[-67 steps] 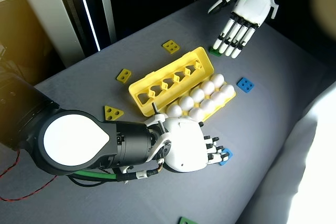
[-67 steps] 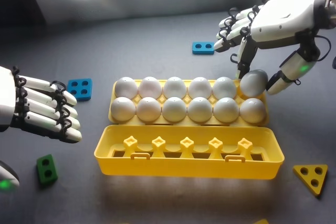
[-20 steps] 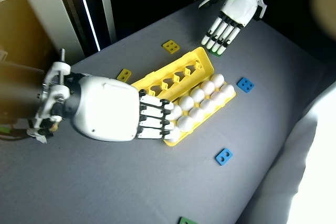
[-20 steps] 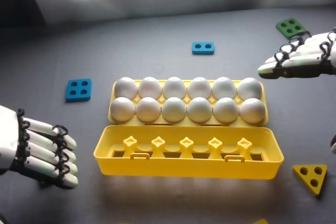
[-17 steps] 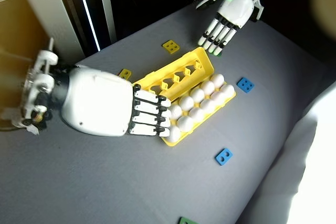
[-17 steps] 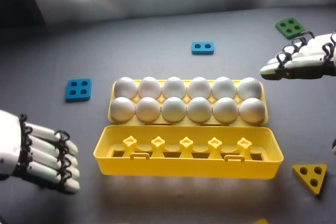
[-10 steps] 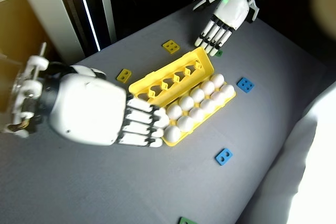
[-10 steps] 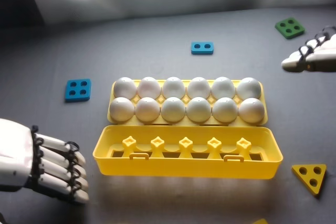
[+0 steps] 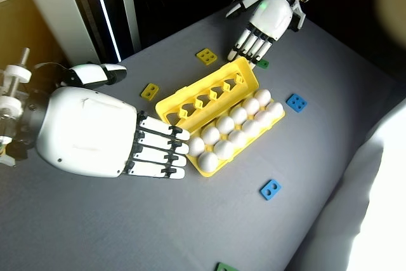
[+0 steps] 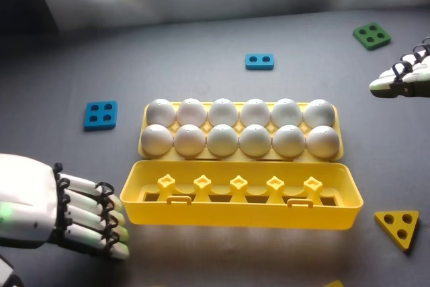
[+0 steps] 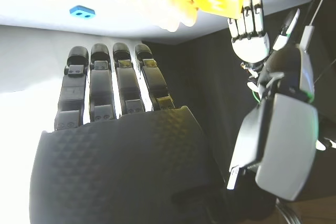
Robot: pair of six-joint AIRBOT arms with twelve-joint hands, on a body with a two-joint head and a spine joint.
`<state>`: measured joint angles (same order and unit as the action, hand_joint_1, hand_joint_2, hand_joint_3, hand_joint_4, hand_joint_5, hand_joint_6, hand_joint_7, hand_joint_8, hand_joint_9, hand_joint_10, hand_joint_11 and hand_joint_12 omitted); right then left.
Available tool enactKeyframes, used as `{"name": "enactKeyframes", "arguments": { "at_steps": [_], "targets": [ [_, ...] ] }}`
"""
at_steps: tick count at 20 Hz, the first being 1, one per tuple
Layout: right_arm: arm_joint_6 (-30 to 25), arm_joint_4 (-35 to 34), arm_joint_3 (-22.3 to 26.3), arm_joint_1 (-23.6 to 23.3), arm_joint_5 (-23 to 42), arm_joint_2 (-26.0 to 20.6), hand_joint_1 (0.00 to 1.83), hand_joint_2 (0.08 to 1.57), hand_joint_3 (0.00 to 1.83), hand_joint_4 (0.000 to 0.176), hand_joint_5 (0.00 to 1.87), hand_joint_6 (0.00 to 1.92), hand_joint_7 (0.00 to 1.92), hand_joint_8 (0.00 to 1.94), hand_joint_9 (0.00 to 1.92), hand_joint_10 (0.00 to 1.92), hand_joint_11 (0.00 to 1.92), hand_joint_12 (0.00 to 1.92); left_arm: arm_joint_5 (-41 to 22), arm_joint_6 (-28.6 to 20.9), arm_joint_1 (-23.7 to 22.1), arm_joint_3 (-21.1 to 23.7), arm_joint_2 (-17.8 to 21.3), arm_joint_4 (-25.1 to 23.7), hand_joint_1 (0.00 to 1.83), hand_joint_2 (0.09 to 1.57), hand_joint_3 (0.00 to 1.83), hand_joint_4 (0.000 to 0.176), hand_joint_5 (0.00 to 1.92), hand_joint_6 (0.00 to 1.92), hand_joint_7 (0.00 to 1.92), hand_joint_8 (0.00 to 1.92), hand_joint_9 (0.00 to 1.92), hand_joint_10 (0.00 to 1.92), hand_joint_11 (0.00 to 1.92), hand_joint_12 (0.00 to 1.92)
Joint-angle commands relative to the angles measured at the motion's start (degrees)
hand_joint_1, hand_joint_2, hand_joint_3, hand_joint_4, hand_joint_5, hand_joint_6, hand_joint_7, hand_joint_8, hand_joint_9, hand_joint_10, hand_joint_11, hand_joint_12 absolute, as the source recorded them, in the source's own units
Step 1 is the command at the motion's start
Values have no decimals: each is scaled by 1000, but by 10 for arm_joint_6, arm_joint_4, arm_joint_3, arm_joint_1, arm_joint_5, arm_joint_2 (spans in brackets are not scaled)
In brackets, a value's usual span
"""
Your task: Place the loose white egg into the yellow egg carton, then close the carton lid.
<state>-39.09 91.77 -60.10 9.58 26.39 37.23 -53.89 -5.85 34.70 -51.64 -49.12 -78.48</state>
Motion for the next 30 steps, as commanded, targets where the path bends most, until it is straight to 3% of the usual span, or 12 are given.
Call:
{"name": "enactKeyframes", "arguments": {
  "at_steps": [1, 5, 7, 8, 14, 23, 30],
  "targets": [
    [-4, -26, 2, -2, 9, -8, 47, 923, 13, 0, 15, 2, 0, 0, 0, 0, 0, 0, -28, -1, -4, -2, 7, 37, 0, 1139, 1, 0, 207, 3, 209, 5, 179, 5, 0, 379],
    [-3, -26, 3, -3, 12, -8, 0, 948, 17, 0, 18, 7, 0, 0, 0, 0, 0, 0, -20, -4, -7, 4, 9, 49, 0, 1129, 0, 0, 175, 0, 185, 0, 157, 0, 0, 330],
    [-2, -26, 3, -3, 13, -8, 0, 953, 16, 0, 16, 5, 0, 0, 0, 0, 0, 0, -20, -5, -7, 8, 9, 48, 0, 1134, 1, 0, 205, 5, 211, 4, 184, 5, 0, 439],
    [-2, -26, 3, -3, 14, -8, 0, 953, 14, 0, 16, 5, 0, 0, 0, 0, 0, 0, -20, -5, -7, 11, 10, 48, 0, 1137, 2, 0, 173, 5, 178, 5, 152, 5, 0, 349],
    [-2, -26, 5, -2, 17, -10, 0, 1140, 10, 0, 11, 0, 0, 0, 0, 0, 0, 0, -16, -5, -7, 22, 11, 46, 0, 1143, 2, 0, 173, 1, 166, 2, 143, 2, 0, 302],
    [-2, -25, 7, -1, 18, -10, 0, 1136, 2, 0, 18, 4, 0, 0, 0, 0, 0, 0, 14, -6, -21, 23, 11, 60, 0, 1132, 0, 0, 152, 1, 155, 4, 138, 1, 0, 291],
    [-2, -24, 8, 0, 18, -11, 0, 1099, 0, 0, 9, 0, 0, 0, 0, 0, 0, 0, 37, -5, -44, -14, 11, 139, 0, 1154, 4, 0, 153, 1, 148, 4, 127, 2, 0, 295]
  ]
}}
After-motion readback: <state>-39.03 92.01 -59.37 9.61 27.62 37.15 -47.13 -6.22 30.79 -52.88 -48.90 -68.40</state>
